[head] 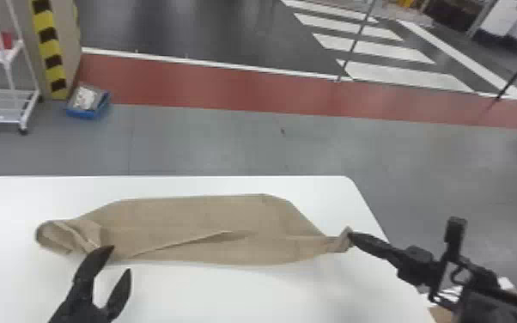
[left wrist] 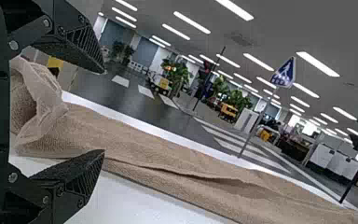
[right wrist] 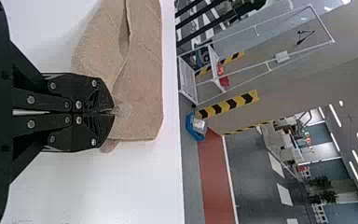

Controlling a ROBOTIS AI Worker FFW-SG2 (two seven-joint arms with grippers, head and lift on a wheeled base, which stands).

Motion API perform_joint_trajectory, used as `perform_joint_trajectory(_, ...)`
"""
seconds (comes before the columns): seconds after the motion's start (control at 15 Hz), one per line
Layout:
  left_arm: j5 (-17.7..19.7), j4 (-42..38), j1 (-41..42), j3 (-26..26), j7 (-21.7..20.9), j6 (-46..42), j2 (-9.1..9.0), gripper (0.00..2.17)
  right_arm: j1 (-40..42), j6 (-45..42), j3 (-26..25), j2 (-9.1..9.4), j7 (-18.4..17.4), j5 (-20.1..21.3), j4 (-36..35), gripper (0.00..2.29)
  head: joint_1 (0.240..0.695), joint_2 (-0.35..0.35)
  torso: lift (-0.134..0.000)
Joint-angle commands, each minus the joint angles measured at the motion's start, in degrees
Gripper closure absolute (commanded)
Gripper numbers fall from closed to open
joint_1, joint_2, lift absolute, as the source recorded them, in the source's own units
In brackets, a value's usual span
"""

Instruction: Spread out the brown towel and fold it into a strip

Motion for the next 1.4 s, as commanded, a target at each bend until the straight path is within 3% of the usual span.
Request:
perform_joint_trajectory(0.0, 3.4, -1.3, -0.1, 0.0, -1.0, 0.2, -0.05, 0.44, 0.1, -0.1, 0.0, -0.09, 0.0, -0.1, 0.0, 1.93, 0.695, -0.350, 0.000)
perform_joint_trajectory(0.2, 3.4, -1.4, 0.0, 0.2, -0.8, 2.1, -0.14, 1.05, 0.2, -0.1, 0.0, -0.36, 0.0, -0.4, 0.0, 1.93, 0.695, -0.350, 0.000)
perform_joint_trajectory(0.33, 3.4, -2.5, 1.1, 0.9, -0.8, 3.2, 0.04, 1.15, 0.2, 0.1, 0.0, -0.36, 0.1, -0.4, 0.0, 1.93, 0.695, -0.350, 0.000)
perform_joint_trajectory(0.47, 6.0, -8.2, 4.3, 1.8, -2.4, 5.8, 0.65, 1.13, 0.3, -0.1, 0.0, -0.36, 0.2, -0.5, 0.0, 1.93, 0.695, -0.350, 0.000)
perform_joint_trajectory(0.6, 8.8, -13.0, 7.1, 2.4, -3.8, 9.7, 1.18, 0.88, 0.2, 0.1, 0.3, -0.36, 0.2, -0.6, 0.0, 1.93, 0.695, -0.350, 0.000)
perform_joint_trajectory(0.73, 16.7, -18.8, 9.6, 2.4, -8.0, 12.5, 1.79, 0.36, 0.2, 0.1, 0.6, -0.27, 0.1, -0.6, 0.0, 1.93, 0.695, -0.350, 0.000)
perform_joint_trajectory(0.8, 23.2, -22.5, 11.0, 2.8, -11.6, 14.8, 2.23, 0.25, 0.2, -0.1, 0.8, -0.27, 0.1, -0.6, 0.0, 1.93, 0.695, -0.350, 0.000)
perform_joint_trajectory(0.93, 31.0, -27.4, 12.8, 3.6, -15.9, 17.8, 2.85, 0.25, 0.2, -0.4, 1.0, -0.18, 0.1, -0.5, 0.0, 1.93, 0.695, -0.350, 0.000)
perform_joint_trajectory(1.27, 41.3, -31.1, 12.8, 4.3, -21.5, 26.0, 2.67, 0.29, 0.2, -1.8, 0.9, -0.27, -0.2, 0.0, 0.5, 1.93, 0.695, -0.350, 0.000)
perform_joint_trajectory(1.33, 41.9, -31.7, 12.8, 4.3, -21.5, 27.1, 2.67, 0.33, 0.2, -2.4, 1.0, -0.27, -0.3, 0.1, 1.0, 1.93, 0.695, -0.350, 0.000)
